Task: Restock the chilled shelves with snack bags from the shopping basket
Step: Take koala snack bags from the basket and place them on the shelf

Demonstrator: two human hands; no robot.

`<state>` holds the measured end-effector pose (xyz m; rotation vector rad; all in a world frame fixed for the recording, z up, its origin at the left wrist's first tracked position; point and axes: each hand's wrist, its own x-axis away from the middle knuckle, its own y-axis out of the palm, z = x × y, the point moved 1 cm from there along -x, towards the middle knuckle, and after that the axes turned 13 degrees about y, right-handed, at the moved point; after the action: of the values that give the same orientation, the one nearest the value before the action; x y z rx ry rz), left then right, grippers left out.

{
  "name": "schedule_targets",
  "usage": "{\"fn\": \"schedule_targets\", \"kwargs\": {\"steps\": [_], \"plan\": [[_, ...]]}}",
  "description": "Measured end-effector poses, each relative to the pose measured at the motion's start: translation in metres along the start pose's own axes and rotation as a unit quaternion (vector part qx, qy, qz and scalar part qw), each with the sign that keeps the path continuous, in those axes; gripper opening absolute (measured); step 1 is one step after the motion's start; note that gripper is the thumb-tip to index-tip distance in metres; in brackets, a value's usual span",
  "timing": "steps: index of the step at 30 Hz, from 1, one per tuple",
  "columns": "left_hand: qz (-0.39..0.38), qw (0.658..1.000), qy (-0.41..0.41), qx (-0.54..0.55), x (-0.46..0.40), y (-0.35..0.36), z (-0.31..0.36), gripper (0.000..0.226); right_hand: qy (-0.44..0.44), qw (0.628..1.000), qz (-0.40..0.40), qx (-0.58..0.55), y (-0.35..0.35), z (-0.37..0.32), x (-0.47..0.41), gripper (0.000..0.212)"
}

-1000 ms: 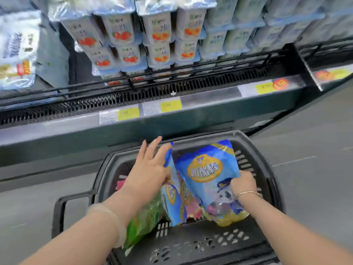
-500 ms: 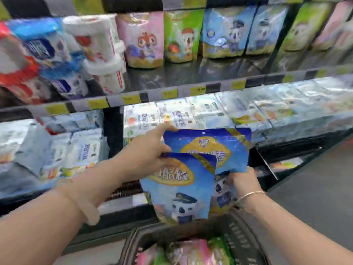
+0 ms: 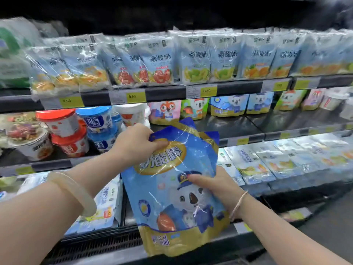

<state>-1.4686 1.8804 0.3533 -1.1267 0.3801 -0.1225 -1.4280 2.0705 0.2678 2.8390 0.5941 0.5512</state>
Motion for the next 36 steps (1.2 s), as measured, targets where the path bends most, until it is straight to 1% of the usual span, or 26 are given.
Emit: {"fn": "schedule_targets", "kwargs": {"steps": [1, 3, 5, 6, 8, 9, 11, 12, 13, 14, 15, 16, 17, 18, 19, 21, 22, 23, 24, 25, 27, 29, 30, 32, 33, 36], "plan": [[0.003, 1.000, -0.002, -0.002, -0.003, -0.002, -0.001, 0.060, -0.019, 0.999, 0.039, 0.025, 0.000, -0.001, -0.005, 0.018], [0.008, 1.000, -0.007, 0.007, -0.006, -0.003, 0.001, 0.062, -0.029, 0.995, 0.090, 0.015, -0.003, -0.003, -0.011, 0.015], [0.029, 0.999, -0.018, 0.032, -0.007, 0.003, 0.003, 0.059, -0.019, 0.996, 0.089, -0.017, -0.011, 0.000, -0.017, 0.014], [0.051, 0.998, -0.018, 0.040, -0.006, 0.006, 0.004, 0.053, -0.014, 0.996, 0.083, -0.031, -0.015, 0.002, -0.018, 0.014], [0.140, 0.990, -0.015, 0.025, -0.007, 0.020, 0.006, 0.033, 0.000, 0.995, 0.085, -0.050, -0.031, 0.006, -0.020, 0.013], [0.202, 0.979, -0.023, 0.007, -0.007, 0.029, 0.007, 0.032, 0.006, 0.994, 0.093, -0.060, -0.041, 0.007, -0.018, 0.012], [0.313, 0.947, -0.071, 0.001, -0.008, 0.051, 0.016, 0.059, 0.016, 0.989, 0.116, -0.093, -0.071, 0.005, -0.015, 0.014], [0.336, 0.934, -0.113, 0.043, -0.008, 0.066, 0.025, 0.070, 0.018, 0.985, 0.131, -0.110, -0.089, 0.002, -0.014, 0.015], [0.325, 0.923, -0.165, 0.124, -0.009, 0.081, 0.035, 0.080, 0.017, 0.982, 0.142, -0.125, -0.104, -0.003, -0.013, 0.012], [0.279, 0.905, -0.223, 0.231, -0.013, 0.098, 0.050, 0.087, 0.017, 0.980, 0.151, -0.131, -0.121, -0.010, -0.012, 0.007], [0.219, 0.878, -0.260, 0.336, -0.019, 0.116, 0.065, 0.092, 0.011, 0.979, 0.163, -0.126, -0.139, -0.016, -0.014, 0.007], [0.155, 0.854, -0.270, 0.416, -0.025, 0.132, 0.080, 0.094, 0.005, 0.979, 0.173, -0.110, -0.153, -0.022, -0.017, 0.012], [0.106, 0.831, -0.260, 0.479, -0.031, 0.144, 0.093, 0.090, 0.000, 0.980, 0.178, -0.091, -0.165, -0.028, -0.020, 0.015], [0.082, 0.815, -0.241, 0.520, -0.037, 0.155, 0.102, 0.083, 0.000, 0.980, 0.181, -0.081, -0.175, -0.034, -0.023, 0.016], [0.077, 0.807, -0.225, 0.541, -0.043, 0.161, 0.109, 0.078, 0.001, 0.981, 0.178, -0.080, -0.183, -0.039, -0.026, 0.014], [0.096, 0.786, -0.219, 0.571, -0.055, 0.168, 0.118, 0.074, 0.006, 0.981, 0.184, -0.059, -0.200, -0.050, -0.032, 0.010], [0.109, 0.772, -0.228, 0.583, -0.061, 0.171, 0.121, 0.069, 0.012, 0.979, 0.203, -0.028, -0.208, -0.057, -0.035, 0.016], [0.121, 0.761, -0.241, 0.590, -0.066, 0.174, 0.124, 0.063, 0.023, 0.974, 0.225, 0.018, -0.217, -0.062, -0.040, 0.030], [0.129, 0.755, -0.255, 0.590, -0.070, 0.175, 0.125, 0.056, 0.040, 0.966, 0.248, 0.065, -0.225, -0.066, -0.046, 0.044], [0.136, 0.754, -0.266, 0.585, -0.074, 0.176, 0.125, 0.049, 0.051, 0.959, 0.259, 0.099, -0.232, -0.069, -0.053, 0.052], [0.147, 0.752, -0.275, 0.581, -0.079, 0.175, 0.124, 0.039, 0.072, 0.960, 0.243, 0.115, -0.241, -0.071, -0.068, 0.061], [0.154, 0.750, -0.286, 0.576, -0.083, 0.171, 0.117, 0.039, 0.093, 0.963, 0.239, 0.089, -0.246, -0.073, -0.081, 0.076], [0.160, 0.752, -0.290, 0.570, -0.085, 0.168, 0.111, 0.044, 0.105, 0.958, 0.257, 0.077, -0.249, -0.076, -0.087, 0.079], [0.179, 0.751, -0.292, 0.564, -0.088, 0.162, 0.096, 0.057, 0.117, 0.940, 0.307, 0.088, -0.257, -0.083, -0.098, 0.078], [0.188, 0.749, -0.292, 0.564, -0.088, 0.158, 0.089, 0.058, 0.114, 0.931, 0.330, 0.106, -0.262, -0.088, -0.103, 0.077], [0.211, 0.748, -0.286, 0.561, -0.094, 0.148, 0.069, 0.049, 0.088, 0.906, 0.392, 0.132, -0.278, -0.104, -0.122, 0.072]]}}
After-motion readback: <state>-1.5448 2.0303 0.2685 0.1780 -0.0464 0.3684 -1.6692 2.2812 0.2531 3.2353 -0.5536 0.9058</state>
